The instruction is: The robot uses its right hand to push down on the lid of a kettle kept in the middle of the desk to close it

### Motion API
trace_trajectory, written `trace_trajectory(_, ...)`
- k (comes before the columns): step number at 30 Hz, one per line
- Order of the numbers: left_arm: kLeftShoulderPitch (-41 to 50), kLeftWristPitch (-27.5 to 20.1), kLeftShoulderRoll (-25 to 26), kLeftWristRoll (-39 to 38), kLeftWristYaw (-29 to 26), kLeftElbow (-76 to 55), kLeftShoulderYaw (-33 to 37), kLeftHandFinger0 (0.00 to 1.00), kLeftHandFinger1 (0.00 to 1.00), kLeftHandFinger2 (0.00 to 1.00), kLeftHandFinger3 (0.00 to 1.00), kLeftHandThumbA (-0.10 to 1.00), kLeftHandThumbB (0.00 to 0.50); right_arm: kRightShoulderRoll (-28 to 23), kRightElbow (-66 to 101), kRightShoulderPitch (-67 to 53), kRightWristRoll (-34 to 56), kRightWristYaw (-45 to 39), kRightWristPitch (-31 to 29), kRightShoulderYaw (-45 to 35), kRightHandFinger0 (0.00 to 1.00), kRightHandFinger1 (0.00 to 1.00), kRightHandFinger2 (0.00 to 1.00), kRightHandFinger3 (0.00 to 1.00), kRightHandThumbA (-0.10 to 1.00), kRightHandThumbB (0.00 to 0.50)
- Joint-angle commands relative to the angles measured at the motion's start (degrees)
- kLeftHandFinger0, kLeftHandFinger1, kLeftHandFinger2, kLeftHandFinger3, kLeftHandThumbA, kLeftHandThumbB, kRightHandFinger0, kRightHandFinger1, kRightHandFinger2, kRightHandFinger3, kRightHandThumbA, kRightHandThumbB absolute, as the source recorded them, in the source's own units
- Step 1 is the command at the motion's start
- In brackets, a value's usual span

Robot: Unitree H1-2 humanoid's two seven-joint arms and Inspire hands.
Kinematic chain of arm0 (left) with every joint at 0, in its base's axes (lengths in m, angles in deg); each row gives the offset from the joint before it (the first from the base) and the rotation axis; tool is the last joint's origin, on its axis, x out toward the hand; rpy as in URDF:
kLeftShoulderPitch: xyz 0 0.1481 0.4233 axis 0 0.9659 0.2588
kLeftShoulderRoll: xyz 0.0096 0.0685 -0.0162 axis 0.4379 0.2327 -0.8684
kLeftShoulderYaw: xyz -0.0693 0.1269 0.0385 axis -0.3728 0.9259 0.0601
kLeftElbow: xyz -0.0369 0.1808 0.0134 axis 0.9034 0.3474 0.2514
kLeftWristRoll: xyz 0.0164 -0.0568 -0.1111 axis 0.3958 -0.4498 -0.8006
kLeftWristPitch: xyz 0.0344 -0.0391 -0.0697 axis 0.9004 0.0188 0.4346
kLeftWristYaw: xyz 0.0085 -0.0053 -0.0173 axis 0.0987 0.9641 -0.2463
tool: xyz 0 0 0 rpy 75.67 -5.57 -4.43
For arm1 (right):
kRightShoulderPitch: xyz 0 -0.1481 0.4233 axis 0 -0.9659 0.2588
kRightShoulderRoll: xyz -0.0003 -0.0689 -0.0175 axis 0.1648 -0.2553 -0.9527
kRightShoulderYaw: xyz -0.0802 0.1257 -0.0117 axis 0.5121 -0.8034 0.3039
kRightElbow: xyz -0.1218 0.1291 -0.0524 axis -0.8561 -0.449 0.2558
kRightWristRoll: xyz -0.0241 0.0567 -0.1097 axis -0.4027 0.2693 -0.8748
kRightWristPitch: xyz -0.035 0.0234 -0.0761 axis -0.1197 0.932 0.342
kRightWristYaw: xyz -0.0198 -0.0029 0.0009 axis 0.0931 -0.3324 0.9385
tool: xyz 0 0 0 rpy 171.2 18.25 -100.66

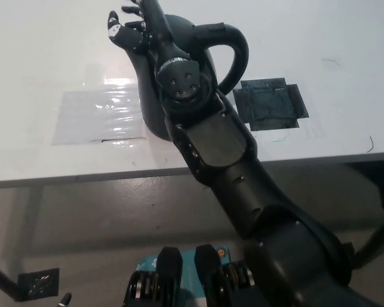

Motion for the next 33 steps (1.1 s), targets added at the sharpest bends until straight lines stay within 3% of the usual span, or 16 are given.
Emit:
trace_trajectory(1, -0.18, -1.79, 0.65, 0.53, -0.04, -1.12, -0.29, 1.00, 1.00, 1.00, 1.00, 1.00, 0.088, 0.68, 0.07, -2.67, 1.34, 1.44, -3.10, -1.00, 0.81, 0.90, 0.94, 0.97, 0.30, 0.096)
trace_trajectory(4, 0.04, -2.22, 0.49, 0.60, -0.20, -0.83, -0.34, 1.00, 1.00, 1.00, 1.00, 1.00, 0.085, 1.04, -0.73, -4.65, 0.85, 1.70, -5.20, -0.64, 0.85, 0.92, 0.95, 0.98, 0.31, 0.102)
trace_trajectory(5, -0.19, -1.73, 0.48, 0.29, 0.05, -1.04, -0.43, 1.00, 1.00, 1.00, 1.00, 1.00, 0.096, 1.24, -1.95, -5.52, 1.57, 1.39, -6.66, -1.15, 0.71, 0.77, 0.82, 1.00, 0.30, 0.092)
trace_trajectory(7, -0.41, -1.20, 0.66, 0.27, 0.33, -1.56, -0.27, 1.00, 1.00, 1.00, 1.00, 1.00, 0.101, 1.28, -4.12, -5.58, 1.71, 1.65, -9.06, -1.36, 0.66, 0.69, 0.74, 0.98, 0.33, 0.092)
trace_trajectory(10, -1.05, -0.56, 0.33, 0.54, 0.16, -2.05, 0.12, 1.00, 1.00, 1.00, 1.00, 1.00, 0.108, 1.20, -6.26, -5.94, 2.74, 1.59, -12.34, -2.43, 0.69, 0.70, 0.77, 0.98, 0.30, 0.070)
trace_trajectory(13, -0.90, 0.43, -0.12, -0.23, 0.33, -2.86, -0.23, 1.00, 1.00, 1.00, 1.00, 1.00, 0.112, 1.54, -8.89, -6.18, 2.99, 2.29, -13.88, -3.01, 0.86, 0.85, 0.90, 0.98, 0.32, 0.086)
trace_trajectory(15, -0.90, 0.76, -0.24, -0.17, 0.20, -3.08, -0.24, 1.00, 1.00, 1.00, 1.00, 1.00, 0.123, 1.61, -10.36, -6.13, 3.04, 2.53, -14.98, -3.24, 0.91, 0.89, 0.92, 0.96, 0.33, 0.090)
trace_trajectory(17, -0.77, 1.31, -0.24, -0.18, 0.18, -3.74, -0.28, 1.00, 1.00, 1.00, 1.00, 1.00, 0.117, 1.98, -12.89, -6.70, 3.49, 3.13, -16.18, -3.88, 0.90, 0.85, 0.86, 0.84, 0.29, 0.098)
trace_trajectory(20, -1.13, 1.88, -0.23, -0.42, 0.24, -4.00, -0.50, 1.00, 1.00, 1.00, 1.00, 1.00, 0.122, 1.93, -14.28, -6.16, 3.55, 3.14, -16.34, -4.29, 0.96, 0.93, 0.93, 0.86, 0.27, 0.093)
trace_trajectory(21, -1.23, 1.91, -0.17, -0.51, 0.35, -4.14, -0.51, 1.00, 1.00, 1.00, 1.00, 1.00, 0.110, 1.82, -14.34, -5.64, 3.83, 3.24, -16.32, -4.65, 1.00, 0.98, 1.00, 0.91, 0.25, 0.098)
trace_trajectory(23, -1.30, 2.05, -0.12, -0.49, 0.35, -4.19, -0.46, 1.00, 1.00, 1.00, 1.00, 1.00, 0.110, 1.76, -14.31, -5.16, 3.78, 3.51, -17.10, -4.99, 0.95, 0.93, 0.94, 0.88, 0.25, 0.092)
trace_trajectory(24, -1.42, 1.64, -0.05, -0.20, 0.31, -3.83, -0.27, 1.00, 1.00, 1.00, 1.00, 1.00, 0.108, 1.26, -12.99, -4.88, 2.88, 3.27, -16.59, -4.30, 0.91, 0.90, 0.94, 0.97, 0.31, 0.077)
trace_trajectory(26, -1.36, 1.59, 0.08, -0.06, 0.13, -3.61, -0.38, 1.00, 1.00, 1.00, 1.00, 1.00, 0.107, 0.91, -12.54, -3.93, 2.64, 2.65, -16.00, -3.98, 0.93, 0.93, 0.94, 1.00, 0.36, 0.091)
trace_trajectory(28, -1.07, 1.41, 0.15, -0.02, 0.09, -3.45, -0.48, 1.00, 1.00, 1.00, 1.00, 1.00, 0.106, 0.85, -11.71, -3.83, 2.62, 2.05, -16.67, -3.73, 0.88, 0.86, 0.88, 1.00, 0.38, 0.093)
trace_trajectory(30, -0.84, 1.02, 0.38, -0.11, 0.32, -3.53, -0.54, 1.00, 1.00, 1.00, 1.00, 1.00, 0.102, 0.49, -4.80, -3.49, 1.74, 1.35, -13.41, -2.89, 0.87, 0.89, 0.90, 1.00, 0.38, 0.108)
trace_trajectory(33, -0.68, 1.14, 0.59, -0.21, 0.27, -3.49, -0.84, 1.00, 1.00, 1.00, 1.00, 1.00, 0.109, 0.01, 2.27, -3.73, 1.09, -0.10, -11.09, -1.74, 0.97, 1.00, 1.00, 1.00, 0.36, 0.115)
